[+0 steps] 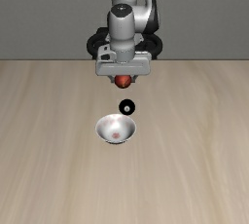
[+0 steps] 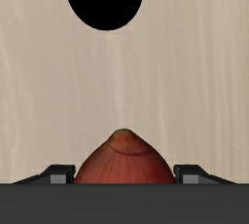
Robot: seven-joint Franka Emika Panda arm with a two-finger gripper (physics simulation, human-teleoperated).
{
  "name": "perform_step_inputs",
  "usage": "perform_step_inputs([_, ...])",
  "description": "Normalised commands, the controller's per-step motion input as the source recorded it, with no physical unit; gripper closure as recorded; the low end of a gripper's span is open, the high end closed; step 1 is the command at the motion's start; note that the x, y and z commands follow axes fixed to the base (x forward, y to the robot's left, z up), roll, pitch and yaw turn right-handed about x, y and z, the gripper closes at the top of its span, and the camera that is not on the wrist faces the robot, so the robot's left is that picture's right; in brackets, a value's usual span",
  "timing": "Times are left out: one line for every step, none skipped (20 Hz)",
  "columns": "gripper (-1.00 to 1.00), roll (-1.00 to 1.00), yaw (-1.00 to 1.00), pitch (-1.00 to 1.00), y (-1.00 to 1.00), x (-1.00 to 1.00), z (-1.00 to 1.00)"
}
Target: Pick up the onion and put it on the bowl
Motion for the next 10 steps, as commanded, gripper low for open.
perform_step_inputs([1.0, 0.0, 0.0, 0.0, 0.0, 0.0, 1.0])
perform_step_inputs([1.0, 0.0, 0.0, 0.0, 0.0, 0.0, 1.0])
perform_step_inputs([1.0, 0.0, 0.0, 0.0, 0.0, 0.0, 1.0])
perform_step_inputs([1.0, 0.0, 0.0, 0.0, 0.0, 0.0, 1.0])
perform_step_inputs([1.0, 0.0, 0.0, 0.0, 0.0, 1.0, 0.0])
perform_step_inputs([1.0, 0.0, 0.0, 0.0, 0.0, 1.0, 0.0])
perform_step_inputs([1.0, 0.0, 0.0, 0.0, 0.0, 1.0, 0.0])
perform_step_inputs([1.0, 0.0, 0.0, 0.0, 0.0, 1.0, 0.0])
perform_step_inputs([1.0, 0.0, 0.0, 0.0, 0.0, 1.0, 0.0])
perform_step_inputs([1.0, 0.0, 0.0, 0.0, 0.0, 1.0, 0.0])
